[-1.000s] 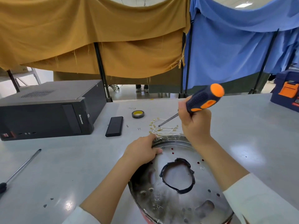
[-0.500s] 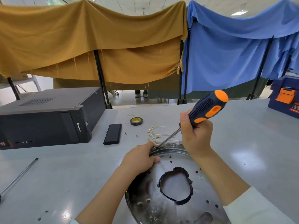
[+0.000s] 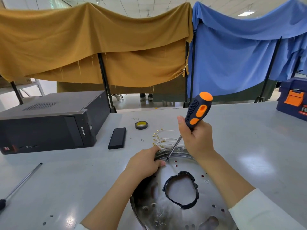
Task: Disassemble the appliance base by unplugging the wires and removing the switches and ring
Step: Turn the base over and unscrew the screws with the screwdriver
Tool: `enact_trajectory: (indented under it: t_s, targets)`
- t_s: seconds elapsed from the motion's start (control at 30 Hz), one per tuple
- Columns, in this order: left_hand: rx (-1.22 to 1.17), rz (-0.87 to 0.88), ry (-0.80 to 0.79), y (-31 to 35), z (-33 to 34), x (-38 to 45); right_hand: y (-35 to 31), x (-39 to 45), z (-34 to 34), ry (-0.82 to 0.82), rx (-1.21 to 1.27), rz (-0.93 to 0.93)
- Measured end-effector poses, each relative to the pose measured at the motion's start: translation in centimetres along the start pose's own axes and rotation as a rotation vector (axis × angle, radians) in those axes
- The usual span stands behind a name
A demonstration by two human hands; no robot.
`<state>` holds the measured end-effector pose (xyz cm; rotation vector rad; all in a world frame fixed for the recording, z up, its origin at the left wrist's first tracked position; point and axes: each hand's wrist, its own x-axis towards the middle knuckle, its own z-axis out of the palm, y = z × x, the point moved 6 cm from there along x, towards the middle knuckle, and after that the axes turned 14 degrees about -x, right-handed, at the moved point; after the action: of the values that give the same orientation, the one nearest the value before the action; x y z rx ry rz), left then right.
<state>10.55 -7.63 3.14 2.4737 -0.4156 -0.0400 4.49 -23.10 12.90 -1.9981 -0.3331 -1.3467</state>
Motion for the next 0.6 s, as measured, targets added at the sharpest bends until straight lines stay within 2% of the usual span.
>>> enact_trajectory:
  t_s: [0.6]
  targets:
    - [0.01, 0.007, 0.008, 0.18, -0.12, -0.1, -0.67, -0.1, -0.21, 0.02, -0.001, -0.066]
